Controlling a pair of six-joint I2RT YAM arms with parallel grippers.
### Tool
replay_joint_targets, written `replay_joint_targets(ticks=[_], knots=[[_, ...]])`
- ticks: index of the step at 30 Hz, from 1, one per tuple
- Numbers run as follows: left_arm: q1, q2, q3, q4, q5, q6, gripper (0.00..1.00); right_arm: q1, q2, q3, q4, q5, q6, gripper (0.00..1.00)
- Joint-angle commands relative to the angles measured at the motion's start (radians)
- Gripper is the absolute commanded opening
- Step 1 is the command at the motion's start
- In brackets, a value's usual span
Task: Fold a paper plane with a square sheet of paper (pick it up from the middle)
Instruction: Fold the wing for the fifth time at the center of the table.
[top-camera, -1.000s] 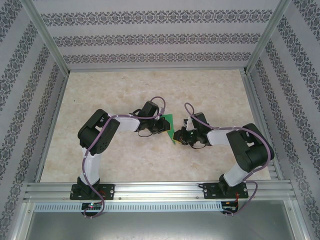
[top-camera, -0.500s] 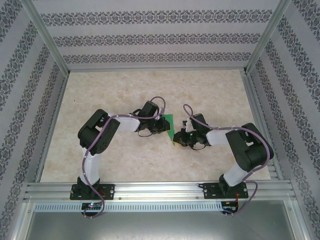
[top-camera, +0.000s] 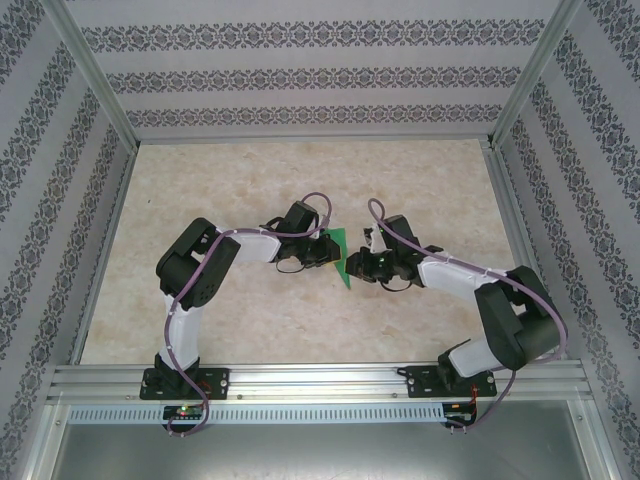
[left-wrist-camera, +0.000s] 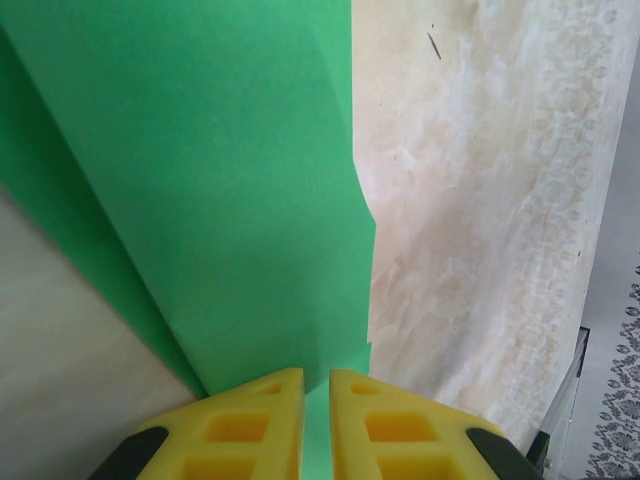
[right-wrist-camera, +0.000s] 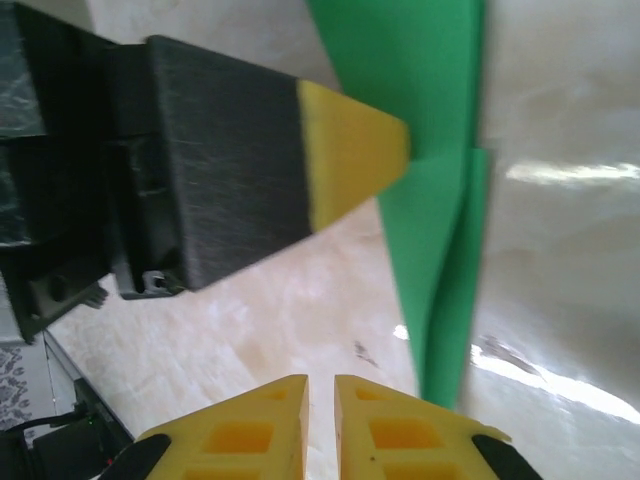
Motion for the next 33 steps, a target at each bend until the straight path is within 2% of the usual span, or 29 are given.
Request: replay_joint_targets(ticks=[1, 12, 33], knots=[[-0.01, 0.059, -0.01, -0.099, -0.081, 0.016, 0.16, 0.039, 0.061, 0.057, -0.013, 0.01, -0.03, 0.13], [-0.01, 0.073, 0.009, -0.124, -0.09, 0.0, 0.16, 0.052, 0.156, 0.065, -0.066, 0.085, -0.057, 0.08], [-0.011, 0.085, 0.026, -0.161, -0.106, 0.006, 0.17, 0.035, 0.192, 0.0, -0.058, 0.069, -0.074, 0.08]])
